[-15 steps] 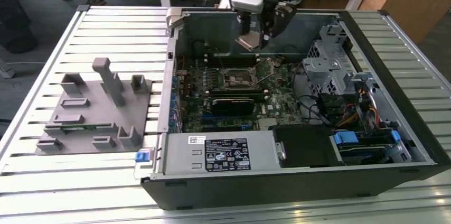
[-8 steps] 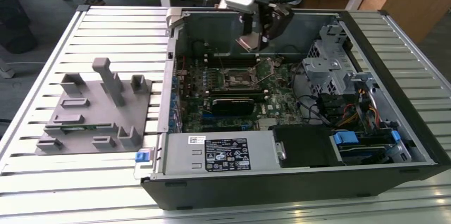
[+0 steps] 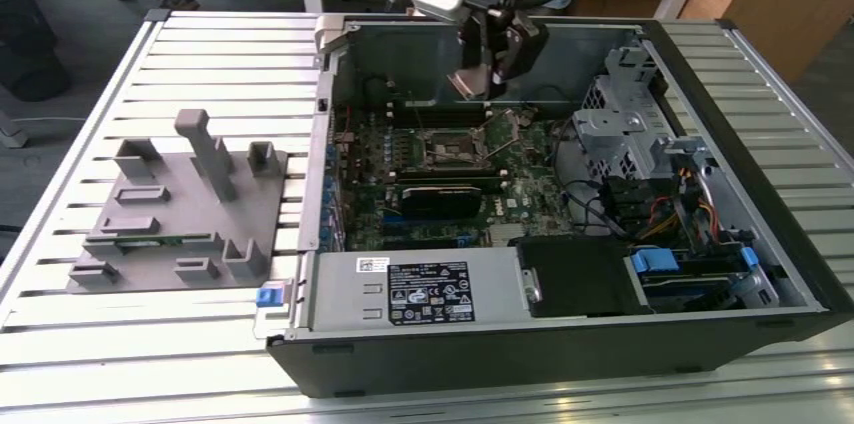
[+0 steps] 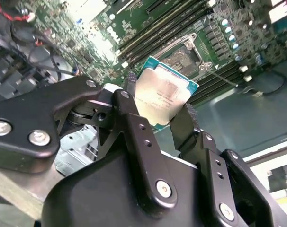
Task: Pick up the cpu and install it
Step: 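Place the cpu into insertion slot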
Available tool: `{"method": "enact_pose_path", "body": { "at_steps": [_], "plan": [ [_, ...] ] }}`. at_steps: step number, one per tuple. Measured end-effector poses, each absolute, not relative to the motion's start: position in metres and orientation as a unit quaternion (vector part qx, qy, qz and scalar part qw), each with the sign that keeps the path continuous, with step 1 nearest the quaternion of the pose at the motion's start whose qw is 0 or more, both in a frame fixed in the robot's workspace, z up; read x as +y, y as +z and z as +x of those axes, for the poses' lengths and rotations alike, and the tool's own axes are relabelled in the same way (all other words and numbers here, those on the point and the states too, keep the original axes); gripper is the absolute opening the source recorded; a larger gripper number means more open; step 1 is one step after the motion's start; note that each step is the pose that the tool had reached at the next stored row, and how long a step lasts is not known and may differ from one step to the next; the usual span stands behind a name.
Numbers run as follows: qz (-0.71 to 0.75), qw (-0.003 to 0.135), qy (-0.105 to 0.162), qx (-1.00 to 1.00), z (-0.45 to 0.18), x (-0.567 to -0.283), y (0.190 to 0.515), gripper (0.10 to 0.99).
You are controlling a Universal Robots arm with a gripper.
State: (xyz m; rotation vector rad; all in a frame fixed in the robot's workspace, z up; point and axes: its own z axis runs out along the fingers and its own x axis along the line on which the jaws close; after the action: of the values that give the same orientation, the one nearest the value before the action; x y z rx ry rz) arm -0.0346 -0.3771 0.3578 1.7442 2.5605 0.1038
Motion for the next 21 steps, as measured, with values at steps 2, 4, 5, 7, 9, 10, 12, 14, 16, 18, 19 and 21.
{"method": "enact_pose_path", "body": {
  "at_steps": [2,4,5,7,9,10,12,14,16,18,19,21],
  "plan": [
    [0.578,0.022,0.033,0.815,-0.035,-0.377,0.357,0.541],
    [0.593,0.022,0.033,0.805,-0.035,-0.377,0.355,0.541],
    [0.599,0.022,0.033,0.8,-0.035,-0.377,0.354,0.541],
    [0.612,0.023,0.032,0.79,-0.035,-0.377,0.351,0.541],
    [0.626,0.023,0.031,0.779,-0.035,-0.377,0.347,0.541],
    [0.631,0.023,0.031,0.774,-0.035,-0.377,0.345,0.541],
    [0.638,0.023,0.03,0.769,-0.035,-0.376,0.342,0.541],
    [0.641,0.023,0.03,0.766,-0.035,-0.373,0.338,0.541],
    [0.644,0.023,0.03,0.764,-0.034,-0.369,0.334,0.541],
    [0.649,0.023,0.03,0.76,-0.034,-0.368,0.331,0.541],
    [0.653,0.023,0.03,0.756,-0.034,-0.368,0.329,0.541],
    [0.663,0.023,0.029,0.748,-0.034,-0.368,0.327,0.541]
  ]
}}
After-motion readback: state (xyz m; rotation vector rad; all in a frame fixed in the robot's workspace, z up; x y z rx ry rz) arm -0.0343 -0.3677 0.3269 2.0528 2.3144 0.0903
